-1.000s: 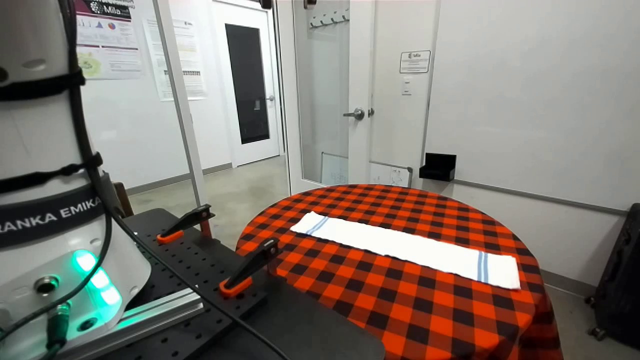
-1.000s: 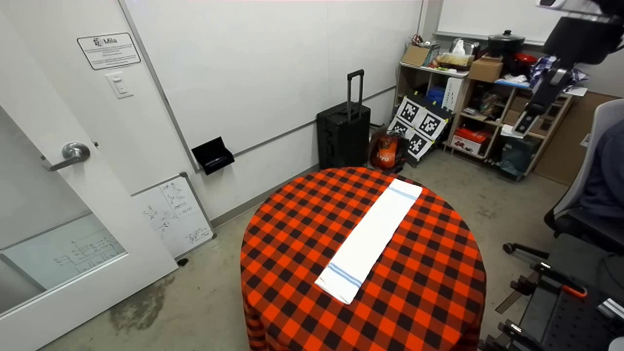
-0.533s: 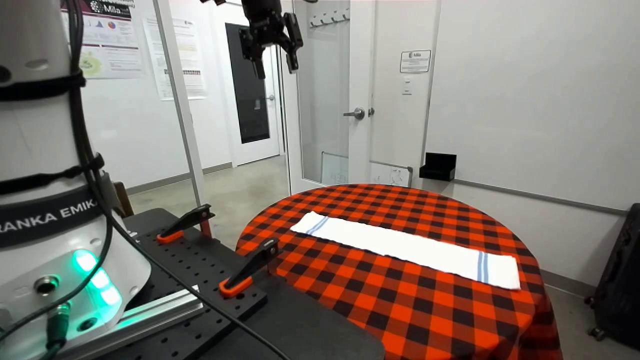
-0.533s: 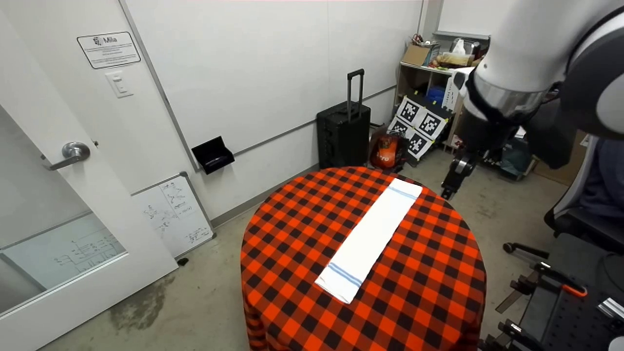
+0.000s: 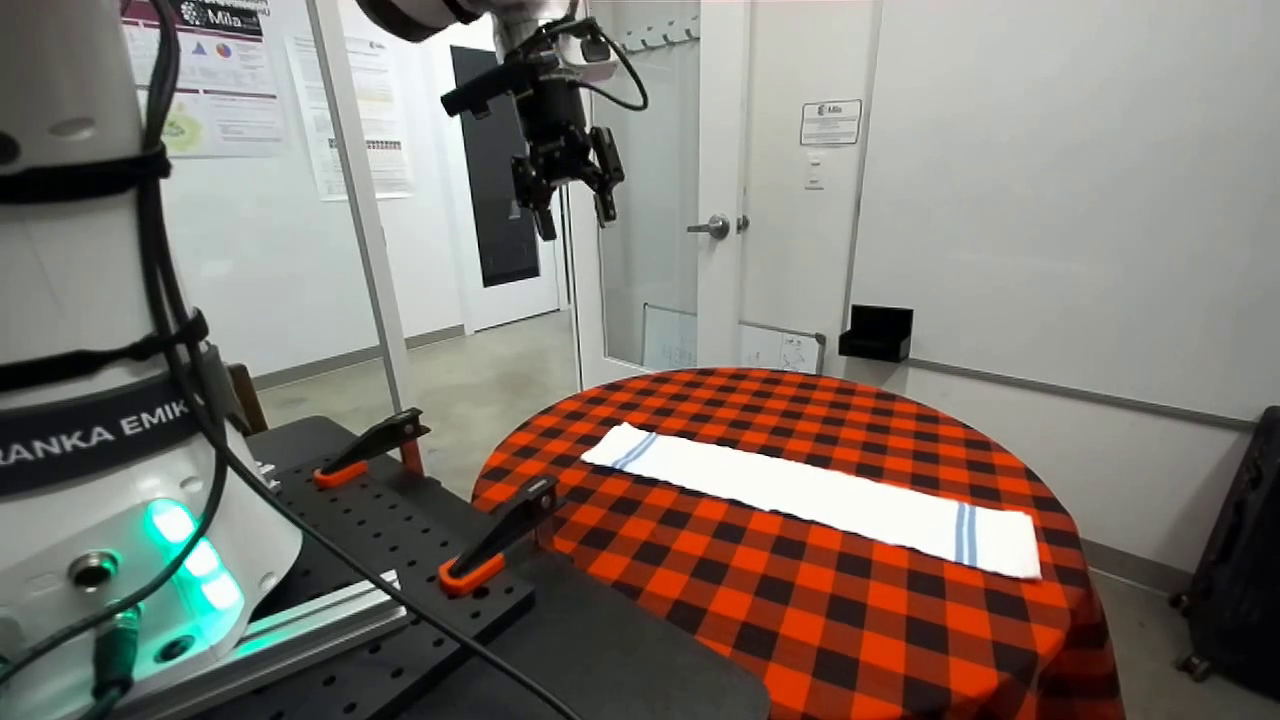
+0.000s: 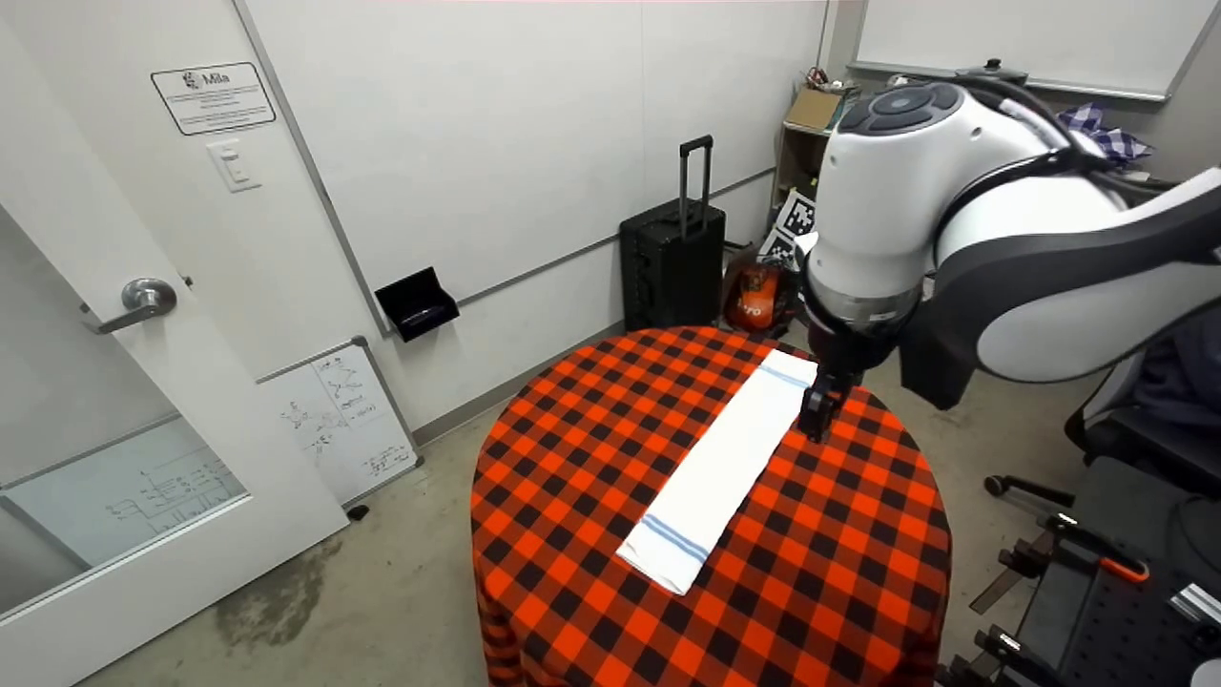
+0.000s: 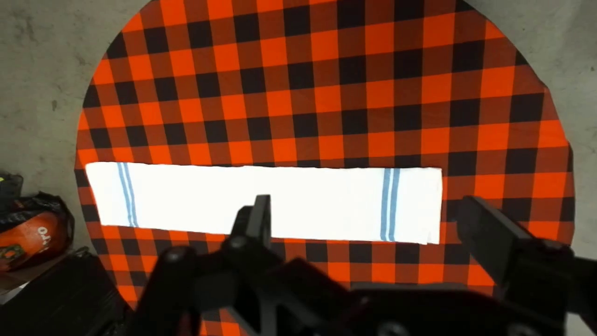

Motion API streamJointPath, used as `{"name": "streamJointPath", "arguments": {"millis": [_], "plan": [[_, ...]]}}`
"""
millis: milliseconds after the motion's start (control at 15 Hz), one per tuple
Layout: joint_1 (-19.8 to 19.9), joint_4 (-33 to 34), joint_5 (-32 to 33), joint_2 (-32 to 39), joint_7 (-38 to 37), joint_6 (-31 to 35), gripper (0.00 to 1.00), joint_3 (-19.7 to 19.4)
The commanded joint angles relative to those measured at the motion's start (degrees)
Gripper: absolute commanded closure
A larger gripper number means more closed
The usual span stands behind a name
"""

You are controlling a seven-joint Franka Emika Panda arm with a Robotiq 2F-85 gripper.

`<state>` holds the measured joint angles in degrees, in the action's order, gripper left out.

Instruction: Fold the cloth

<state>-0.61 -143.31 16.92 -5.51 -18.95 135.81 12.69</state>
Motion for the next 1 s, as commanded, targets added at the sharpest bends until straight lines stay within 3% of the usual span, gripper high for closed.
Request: {"name": "streamJointPath", "arguments": {"millis": [0,200,400,933], "plan": [[-1.7,9.1,7.2,11.9,-7.3,-0.3,0.00,-1.4],[-5.3,15.9,12.5,21.2,-14.3,-0.5,0.00,-4.1],[-9.3,21.6,12.0,28.9,-16.6,-0.3,0.00,-7.3],[-14.9,35.5,6.6,47.1,-8.2,4.8,0.00,-11.2]]}}
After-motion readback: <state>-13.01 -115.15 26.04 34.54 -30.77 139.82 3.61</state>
